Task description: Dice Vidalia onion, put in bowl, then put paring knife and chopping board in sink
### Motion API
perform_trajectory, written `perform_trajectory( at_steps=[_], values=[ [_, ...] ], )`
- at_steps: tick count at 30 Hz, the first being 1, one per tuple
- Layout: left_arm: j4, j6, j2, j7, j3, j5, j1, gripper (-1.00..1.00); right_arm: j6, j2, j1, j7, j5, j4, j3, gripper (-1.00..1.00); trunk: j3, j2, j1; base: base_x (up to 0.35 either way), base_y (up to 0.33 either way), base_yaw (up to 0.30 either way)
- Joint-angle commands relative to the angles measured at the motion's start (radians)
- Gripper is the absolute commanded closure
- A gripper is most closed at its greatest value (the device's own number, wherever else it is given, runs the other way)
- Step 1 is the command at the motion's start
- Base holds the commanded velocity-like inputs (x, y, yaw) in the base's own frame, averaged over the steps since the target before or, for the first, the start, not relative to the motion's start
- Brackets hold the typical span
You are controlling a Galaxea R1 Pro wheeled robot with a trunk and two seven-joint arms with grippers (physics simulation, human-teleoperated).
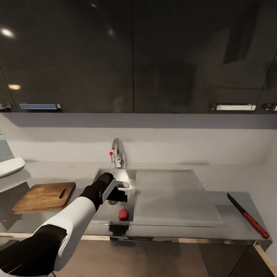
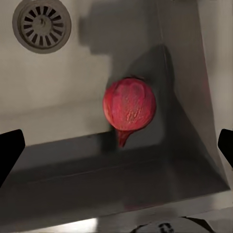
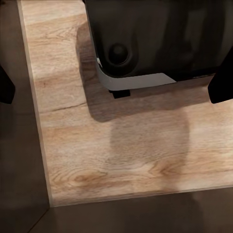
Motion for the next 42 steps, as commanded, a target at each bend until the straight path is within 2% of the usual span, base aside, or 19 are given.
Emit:
perform_trajectory(
  at_steps=[1,13,42],
  values=[
    [-0.001,0.003,0.001,0.004,-0.006,0.008,-0.001,-1.00,-0.002,0.000,0.000,-0.005,0.011,0.000,-0.006,-1.00,-0.003,-0.002,0.001,0.063,0.000,0.000],
    [0.031,0.002,0.001,0.002,-0.006,0.008,-0.001,-1.00,-0.002,0.000,0.000,-0.005,0.011,0.000,-0.006,-1.00,-0.023,-0.002,0.001,0.135,0.000,0.000],
    [0.080,0.002,-0.004,-0.004,-0.009,0.008,0.000,-1.00,-0.002,0.000,0.000,-0.005,0.009,-0.001,-0.007,-1.00,-0.069,-0.002,0.001,0.003,0.000,0.000]
  ],
)
